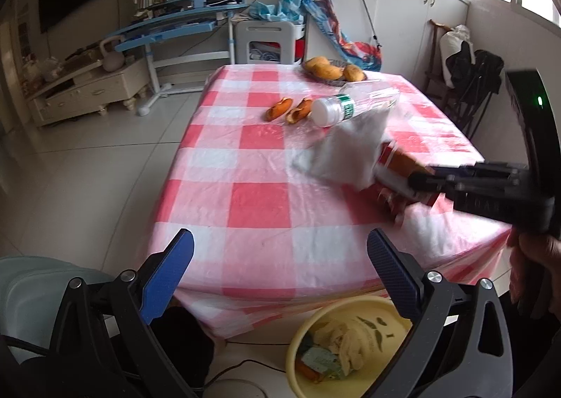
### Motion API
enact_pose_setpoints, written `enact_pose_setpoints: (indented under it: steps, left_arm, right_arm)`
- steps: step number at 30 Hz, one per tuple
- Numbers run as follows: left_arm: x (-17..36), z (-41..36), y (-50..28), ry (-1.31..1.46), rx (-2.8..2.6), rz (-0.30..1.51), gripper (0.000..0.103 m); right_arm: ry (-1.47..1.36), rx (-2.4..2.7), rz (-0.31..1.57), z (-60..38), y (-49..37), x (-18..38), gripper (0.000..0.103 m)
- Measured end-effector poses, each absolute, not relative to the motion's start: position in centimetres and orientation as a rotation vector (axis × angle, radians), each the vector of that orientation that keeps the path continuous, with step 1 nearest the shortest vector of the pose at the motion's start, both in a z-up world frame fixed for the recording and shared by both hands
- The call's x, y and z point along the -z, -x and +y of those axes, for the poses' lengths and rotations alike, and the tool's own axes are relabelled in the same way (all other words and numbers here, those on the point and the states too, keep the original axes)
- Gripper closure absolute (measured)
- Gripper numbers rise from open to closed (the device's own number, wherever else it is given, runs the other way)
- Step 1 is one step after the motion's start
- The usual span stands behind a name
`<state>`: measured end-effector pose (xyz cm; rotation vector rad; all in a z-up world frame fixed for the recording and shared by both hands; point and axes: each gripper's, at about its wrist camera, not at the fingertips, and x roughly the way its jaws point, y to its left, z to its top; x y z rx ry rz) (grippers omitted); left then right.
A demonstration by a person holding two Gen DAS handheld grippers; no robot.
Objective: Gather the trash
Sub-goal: 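Grasp the orange snack bag with the right gripper, then grasp the white plastic bag with the left gripper while the right holds the snack bag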
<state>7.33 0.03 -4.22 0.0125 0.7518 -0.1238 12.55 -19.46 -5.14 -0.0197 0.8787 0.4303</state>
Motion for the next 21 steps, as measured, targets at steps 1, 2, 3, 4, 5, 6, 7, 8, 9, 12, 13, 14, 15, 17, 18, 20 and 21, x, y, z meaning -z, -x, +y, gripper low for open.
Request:
enact_pose_setpoints:
  steps: [1, 2, 3, 4, 5, 6, 7, 8, 9, 12, 13, 14, 15, 17, 18, 20, 21]
  left_arm:
    - [4.0, 0.0, -7.5, 0.004, 0.136, 0.753, 0.007]
    - [3.9, 0.0, -7.8, 0.02, 0.148, 0.756, 0.007]
    - [3.8, 0.0, -8.0, 0.034, 0.157, 0.76, 0.007]
    - [3.8, -0.2, -8.4, 0.047, 0.165, 0.765, 0.007]
    - [3.8, -0.5, -8.7, 0.048, 0.172, 0.768, 0.007]
    - [3.8, -1.0, -9.1, 0.038, 0.173, 0.77, 0.007]
    - [3.9, -1.6, -9.7, 0.016, 0.171, 0.772, 0.007]
    - [4.0, -2.1, -10.3, -0.005, 0.173, 0.772, 0.007]
    - [4.1, -2.6, -10.9, -0.021, 0.171, 0.776, 0.007]
    - [4.7, -4.3, -13.6, -0.066, 0.174, 0.797, 0.007]
    - [4.9, -4.7, -14.3, -0.073, 0.177, 0.801, 0.007]
    - [5.1, -5.1, -15.2, -0.08, 0.181, 0.806, 0.007]
    - [5.3, -5.5, -16.0, -0.086, 0.184, 0.81, 0.007]
    - [6.0, -6.2, -17.7, -0.095, 0.201, 0.827, 0.007]
    - [6.4, -6.4, -18.5, -0.094, 0.213, 0.841, 0.007]
    - [7.2, -6.4, -19.7, -0.071, 0.232, 0.867, 0.008]
    - [7.5, -6.2, -20.2, -0.047, 0.247, 0.884, 0.012]
  right_arm:
    - [0.031, -0.454, 0.891, -19.3, -12.1, 5.3, 0.074]
    - [0.043, -0.463, 0.897, -19.1, -11.9, 5.5, 0.074]
    - [0.049, -0.472, 0.907, -19.2, -11.6, 5.7, 0.074]
    - [0.047, -0.481, 0.915, -19.4, -11.5, 5.9, 0.074]
    - [0.044, -0.484, 0.913, -19.6, -11.3, 5.9, 0.074]
    - [0.044, -0.485, 0.911, -19.8, -11.2, 5.7, 0.074]
    - [0.043, -0.486, 0.909, -20.0, -11.1, 5.7, 0.074]
    - [0.042, -0.485, 0.908, -20.3, -11.1, 5.6, 0.074]
    - [0.04, -0.484, 0.907, -20.5, -11.0, 5.6, 0.074]
    - [0.048, -0.479, 0.903, -20.8, -11.0, 5.4, 0.074]
    - [0.054, -0.479, 0.902, -20.8, -10.9, 5.4, 0.074]
    - [0.058, -0.482, 0.903, -20.9, -10.9, 5.5, 0.074]
    - [0.061, -0.483, 0.904, -20.7, -10.9, 5.5, 0.074]
    - [0.055, -0.488, 0.904, -20.8, -11.0, 5.6, 0.074]
    - [0.05, -0.49, 0.906, -20.9, -11.1, 5.7, 0.073]
    - [0.045, -0.489, 0.911, -21.0, -11.3, 5.9, 0.073]
    - [0.041, -0.489, 0.914, -21.1, -11.4, 5.9, 0.073]
